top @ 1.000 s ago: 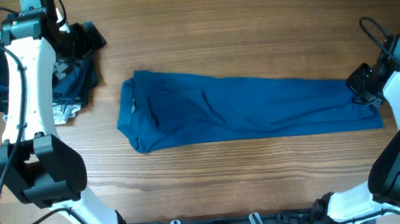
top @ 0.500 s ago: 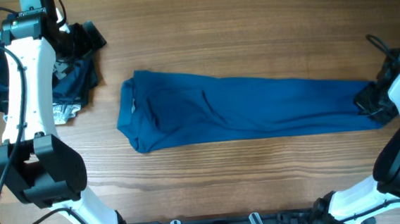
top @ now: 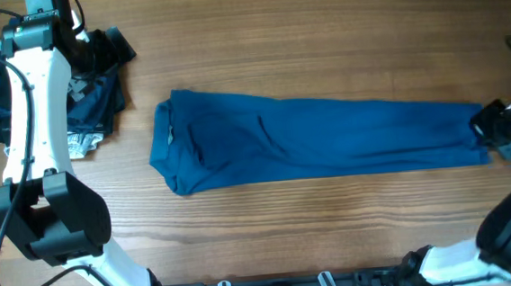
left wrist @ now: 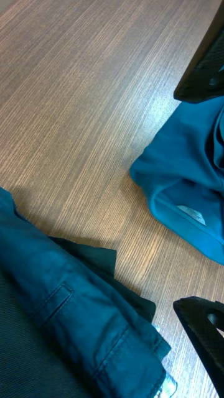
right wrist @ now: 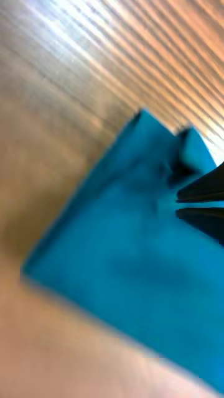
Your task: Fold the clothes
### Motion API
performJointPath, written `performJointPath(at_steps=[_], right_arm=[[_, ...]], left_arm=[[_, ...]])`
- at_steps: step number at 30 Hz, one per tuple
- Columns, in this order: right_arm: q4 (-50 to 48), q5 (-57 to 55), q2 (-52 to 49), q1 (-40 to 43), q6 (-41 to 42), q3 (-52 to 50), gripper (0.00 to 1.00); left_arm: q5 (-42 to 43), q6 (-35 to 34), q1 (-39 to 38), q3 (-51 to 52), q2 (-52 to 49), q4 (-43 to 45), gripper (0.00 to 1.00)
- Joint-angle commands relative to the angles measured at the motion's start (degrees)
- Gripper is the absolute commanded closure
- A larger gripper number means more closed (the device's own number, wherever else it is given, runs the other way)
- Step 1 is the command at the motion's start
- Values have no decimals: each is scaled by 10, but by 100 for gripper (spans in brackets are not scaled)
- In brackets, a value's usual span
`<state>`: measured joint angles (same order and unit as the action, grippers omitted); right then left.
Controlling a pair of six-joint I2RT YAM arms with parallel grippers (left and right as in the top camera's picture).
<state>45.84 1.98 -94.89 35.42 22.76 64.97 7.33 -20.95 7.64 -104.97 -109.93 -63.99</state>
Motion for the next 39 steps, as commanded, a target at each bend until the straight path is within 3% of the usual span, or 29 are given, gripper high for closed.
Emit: performJointPath(at_steps=[1, 5, 9, 16, 22, 26, 27, 28, 29, 31, 33, 35, 39], right_arm=[[19, 35, 36, -28, -11, 13, 95], [-27, 9, 24, -84, -16, -40, 95], [-101, -38, -12, -85, -16, -94, 95], [-72, -152, -29, -77, 16, -97, 96], [-53, -150, -17, -46, 61, -97, 94], [-45, -58, 7, -43, -25, -41, 95], [-47, -10, 24, -43, -76, -11, 88], [-52, 39, 33, -43, -130, 9, 60], [-55, 128, 36, -41, -190, 35, 50], [-70, 153, 30, -25, -229, 50, 63], [-85, 116, 12, -17, -245, 50, 66], [-118, 107, -25, -8, -264, 50, 46], [-135, 108, -99, 2, -314, 50, 48]], left_arm=[[5, -7, 4, -3, -8, 1, 0], [5, -7, 4, -3, -8, 1, 0], [5, -7, 4, -3, -8, 1, 0], [5, -7, 4, -3, -8, 1, 0], [5, -7, 4, -3, -8, 1, 0], [5, -7, 4, -3, -8, 1, 0], [5, -7, 4, -3, -8, 1, 0], [5, -7, 4, -3, -8, 1, 0], [5, -7, 4, -3, -8, 1, 0], [5, -7, 4, -3, -8, 1, 0], [5, -7, 4, -3, -8, 1, 0], [5, -7, 4, -3, -8, 1, 0], [5, -7, 4, -3, -8, 1, 0]])
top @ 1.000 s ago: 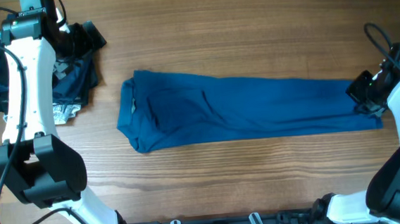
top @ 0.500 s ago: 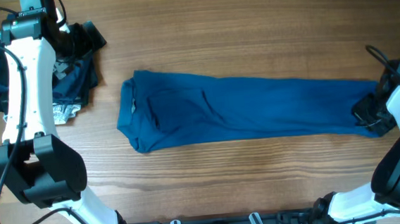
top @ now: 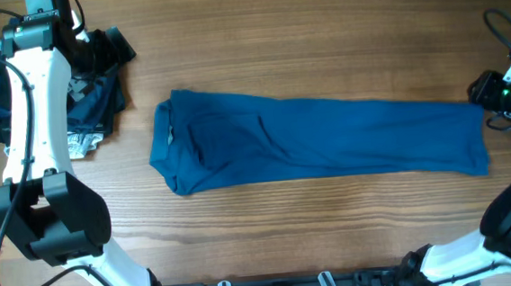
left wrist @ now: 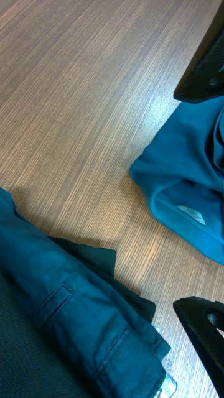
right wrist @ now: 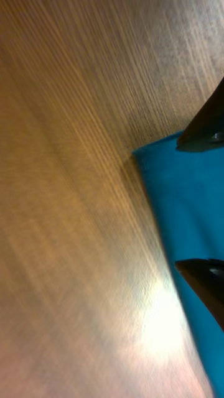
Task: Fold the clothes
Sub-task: 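Grasp the right end of the folded strip with the right gripper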
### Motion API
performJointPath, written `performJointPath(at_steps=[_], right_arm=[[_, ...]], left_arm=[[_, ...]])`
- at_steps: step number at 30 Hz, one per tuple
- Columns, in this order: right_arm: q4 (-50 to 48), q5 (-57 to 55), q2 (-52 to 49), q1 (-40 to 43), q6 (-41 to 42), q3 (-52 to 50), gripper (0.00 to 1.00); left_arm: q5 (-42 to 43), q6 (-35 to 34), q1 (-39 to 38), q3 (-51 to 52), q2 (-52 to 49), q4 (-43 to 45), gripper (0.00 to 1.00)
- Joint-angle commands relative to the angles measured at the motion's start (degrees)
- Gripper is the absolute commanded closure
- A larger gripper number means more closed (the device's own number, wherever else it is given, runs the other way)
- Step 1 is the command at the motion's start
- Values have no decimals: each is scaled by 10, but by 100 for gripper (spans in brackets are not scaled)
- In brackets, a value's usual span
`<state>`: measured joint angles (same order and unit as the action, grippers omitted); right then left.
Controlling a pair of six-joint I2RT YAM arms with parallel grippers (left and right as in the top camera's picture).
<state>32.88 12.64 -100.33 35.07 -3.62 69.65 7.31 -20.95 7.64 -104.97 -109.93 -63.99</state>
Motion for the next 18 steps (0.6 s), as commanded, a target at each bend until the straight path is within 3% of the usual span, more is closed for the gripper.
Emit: performJointPath(at_steps=[1, 4, 8, 10, 11, 14, 15, 16, 18], right_arm=[[-5, -4, -60, 9, -60, 3, 49], [-5, -10, -92, 17, -66, 3, 55], [-16, -36, -105, 18, -69, 3, 43], [-20, -37, -105, 18, -67, 3, 29], [-20, -37, -105, 18, -67, 3, 29], [-20, -32, -106, 18, -52, 2, 43], [-20, -23, -110, 18, -52, 0, 60], [-23, -23, -113, 18, -53, -6, 67], [-29, -21, -126, 18, -52, -12, 72]], left_arm=[[5, -7, 4, -3, -8, 1, 0], [5, -7, 4, -3, -8, 1, 0], [5, -7, 4, -3, -8, 1, 0], [5, -7, 4, -3, -8, 1, 0], [5, -7, 4, -3, -8, 1, 0], [5, -7, 4, -3, -8, 1, 0], [5, -7, 4, -3, -8, 1, 0], [5, -7, 4, -3, -8, 1, 0], [5, -7, 4, -3, -8, 1, 0]])
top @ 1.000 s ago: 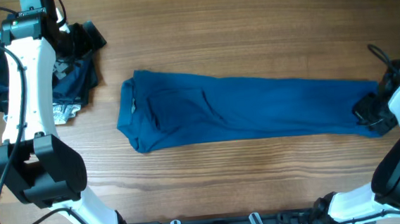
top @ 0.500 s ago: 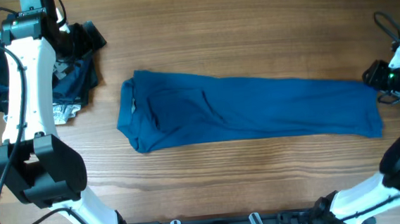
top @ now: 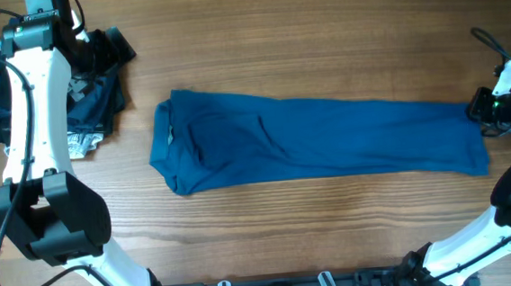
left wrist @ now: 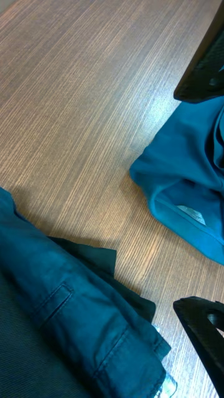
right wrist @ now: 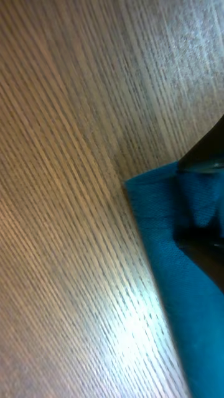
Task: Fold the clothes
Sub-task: 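Grasp the right end of the folded strip with the right gripper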
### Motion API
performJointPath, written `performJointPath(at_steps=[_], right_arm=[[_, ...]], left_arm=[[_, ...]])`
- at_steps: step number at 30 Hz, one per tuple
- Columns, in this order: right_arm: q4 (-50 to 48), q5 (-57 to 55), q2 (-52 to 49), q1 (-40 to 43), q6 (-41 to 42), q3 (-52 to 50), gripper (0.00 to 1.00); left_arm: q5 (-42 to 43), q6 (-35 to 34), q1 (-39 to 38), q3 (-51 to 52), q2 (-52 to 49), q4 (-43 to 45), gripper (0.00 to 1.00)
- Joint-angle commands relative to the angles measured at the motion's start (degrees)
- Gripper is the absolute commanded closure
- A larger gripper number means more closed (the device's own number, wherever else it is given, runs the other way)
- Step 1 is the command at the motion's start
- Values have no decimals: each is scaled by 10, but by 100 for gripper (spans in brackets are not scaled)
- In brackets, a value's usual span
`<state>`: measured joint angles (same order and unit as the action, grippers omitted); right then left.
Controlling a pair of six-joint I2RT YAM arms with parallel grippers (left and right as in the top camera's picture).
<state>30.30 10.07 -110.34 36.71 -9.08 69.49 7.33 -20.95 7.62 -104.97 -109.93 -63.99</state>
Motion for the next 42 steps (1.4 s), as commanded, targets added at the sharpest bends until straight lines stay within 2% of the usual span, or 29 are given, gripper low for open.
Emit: performJointPath(at_steps=[1, 3, 4, 11, 14, 19, 20, 21, 22, 23, 24, 26, 32, 34, 42], right_arm=[[-5, 17, -27, 1, 2, -10, 78], [-7, 31, -23, 1, 1, 4, 85], [-2, 31, -19, 1, 1, 16, 96], [80, 59, -13, 1, 0, 132, 95], [84, 56, -14, 1, 0, 139, 96], [37, 30, -58, 1, 0, 112, 89], [31, 29, -68, 1, 0, 112, 79], [27, 28, -71, 1, 0, 113, 64], [31, 21, -66, 1, 3, 118, 60], [43, -10, -56, 1, 17, 130, 35], [49, -31, -48, 1, 29, 137, 28], [64, -45, -19, 1, 33, 143, 26], [178, -66, -9, 0, 49, 120, 36], [167, -113, -9, 0, 50, 93, 36], [108, -112, -10, 5, 25, 30, 36]], left_arm=[[5, -7, 4, -3, -8, 1, 0], [5, -7, 4, -3, -8, 1, 0], [5, -7, 4, -3, -8, 1, 0], [5, -7, 4, -3, -8, 1, 0], [5, -7, 4, -3, -8, 1, 0], [5, -7, 4, -3, -8, 1, 0], [5, -7, 4, -3, -8, 1, 0], [5, -7, 4, -3, -8, 1, 0], [5, -7, 4, -3, -8, 1, 0], [5, -7, 4, -3, -8, 1, 0], [5, -7, 4, -3, -8, 1, 0], [5, -7, 4, -3, -8, 1, 0], [5, -7, 4, -3, -8, 1, 0], [5, -7, 4, -3, -8, 1, 0], [5, -7, 4, -3, -8, 1, 0]])
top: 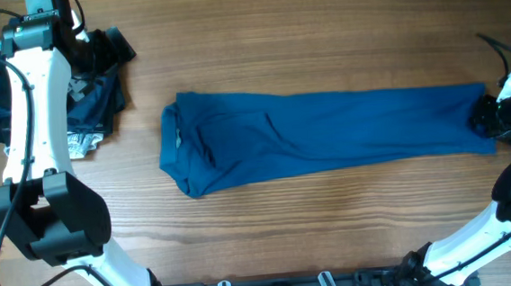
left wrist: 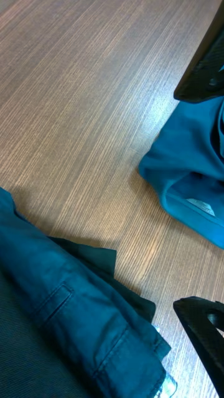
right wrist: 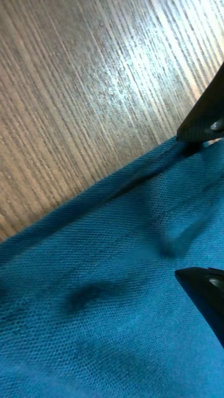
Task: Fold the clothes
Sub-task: 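Grasp the right end of the folded strip with the right gripper, then lift the right end and fold it leftward over the strip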
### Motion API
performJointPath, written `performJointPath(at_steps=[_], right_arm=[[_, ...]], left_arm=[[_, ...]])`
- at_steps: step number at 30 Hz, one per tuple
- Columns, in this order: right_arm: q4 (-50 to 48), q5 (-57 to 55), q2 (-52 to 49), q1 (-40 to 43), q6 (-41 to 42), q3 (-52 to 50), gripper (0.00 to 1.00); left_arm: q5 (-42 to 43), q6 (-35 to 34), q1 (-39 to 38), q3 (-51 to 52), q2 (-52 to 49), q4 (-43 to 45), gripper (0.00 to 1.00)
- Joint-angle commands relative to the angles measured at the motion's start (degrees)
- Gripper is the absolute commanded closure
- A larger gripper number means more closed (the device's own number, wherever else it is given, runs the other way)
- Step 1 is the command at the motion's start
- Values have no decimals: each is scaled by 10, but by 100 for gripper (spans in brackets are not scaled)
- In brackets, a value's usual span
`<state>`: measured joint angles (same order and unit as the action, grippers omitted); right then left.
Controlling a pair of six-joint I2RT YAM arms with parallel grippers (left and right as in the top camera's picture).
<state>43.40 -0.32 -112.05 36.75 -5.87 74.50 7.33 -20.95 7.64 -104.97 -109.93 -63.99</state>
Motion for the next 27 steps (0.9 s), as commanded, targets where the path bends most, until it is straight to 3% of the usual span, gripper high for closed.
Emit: performJointPath(at_steps=[1, 7, 9, 10, 12, 14, 15, 21, 23, 27], right_arm=[[-36, 8, 7, 5, -17, -30, 36], [-80, 16, -4, 5, -17, -48, 33], [-80, 17, -16, 5, -17, -48, 36], [-82, 22, -16, 4, -16, -47, 57], [-81, 65, -13, 4, -14, -40, 81], [-75, 68, -13, 4, -14, -39, 85], [-71, 68, -13, 5, -15, -39, 96], [-20, 77, 33, 5, -4, 40, 96], [-21, 79, 63, 5, -51, 47, 96], [-23, 79, 101, 5, -67, 52, 96]], left_arm=[[5, -7, 4, -3, -8, 1, 0], [5, -7, 4, -3, -8, 1, 0], [5, -7, 4, -3, -8, 1, 0], [5, -7, 4, -3, -8, 1, 0], [5, -7, 4, -3, -8, 1, 0], [5, -7, 4, -3, -8, 1, 0], [5, -7, 4, -3, -8, 1, 0], [5, -7, 4, -3, -8, 1, 0], [5, -7, 4, -3, -8, 1, 0], [5, -7, 4, -3, -8, 1, 0]])
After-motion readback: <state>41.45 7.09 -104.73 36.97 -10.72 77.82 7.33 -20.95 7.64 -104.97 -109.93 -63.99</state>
